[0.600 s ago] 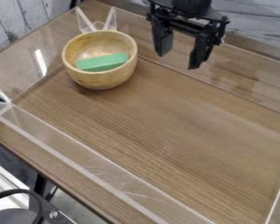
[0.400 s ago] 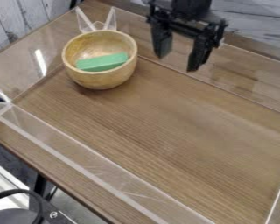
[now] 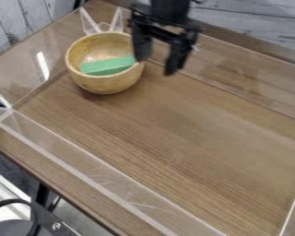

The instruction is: Remove the green block from inside the brown bowl and put it on the table

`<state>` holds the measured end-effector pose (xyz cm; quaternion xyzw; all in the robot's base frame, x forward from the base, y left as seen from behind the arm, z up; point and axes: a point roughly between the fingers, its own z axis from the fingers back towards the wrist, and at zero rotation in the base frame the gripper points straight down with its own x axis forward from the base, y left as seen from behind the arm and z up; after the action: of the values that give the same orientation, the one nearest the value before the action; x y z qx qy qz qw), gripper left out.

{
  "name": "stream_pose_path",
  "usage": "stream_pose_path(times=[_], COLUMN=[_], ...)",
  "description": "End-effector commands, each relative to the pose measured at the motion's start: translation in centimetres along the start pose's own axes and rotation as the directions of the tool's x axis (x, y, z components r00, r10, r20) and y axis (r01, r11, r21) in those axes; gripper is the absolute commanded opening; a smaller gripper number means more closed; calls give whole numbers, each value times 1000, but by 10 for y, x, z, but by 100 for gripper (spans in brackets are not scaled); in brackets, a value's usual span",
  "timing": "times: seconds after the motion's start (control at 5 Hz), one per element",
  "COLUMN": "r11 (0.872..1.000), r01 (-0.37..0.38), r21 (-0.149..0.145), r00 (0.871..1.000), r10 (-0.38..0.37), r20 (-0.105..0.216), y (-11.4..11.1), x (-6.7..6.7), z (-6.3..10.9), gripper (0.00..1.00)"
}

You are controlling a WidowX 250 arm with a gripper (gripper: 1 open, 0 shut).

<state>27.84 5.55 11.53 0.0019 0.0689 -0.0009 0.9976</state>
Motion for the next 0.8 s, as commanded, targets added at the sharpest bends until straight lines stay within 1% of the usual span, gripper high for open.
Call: stream_pose_path(times=[0.0,0.2,0.6], r11=[1000,1000,998], r01=[-1,-14,-62], r21=[19,26,24], r00=[997,997,996], r10=[-1,12,60], r20=[73,75,67], y=[33,51,72], x=[6,6,13], z=[18,15,0], gripper=[100,100,100])
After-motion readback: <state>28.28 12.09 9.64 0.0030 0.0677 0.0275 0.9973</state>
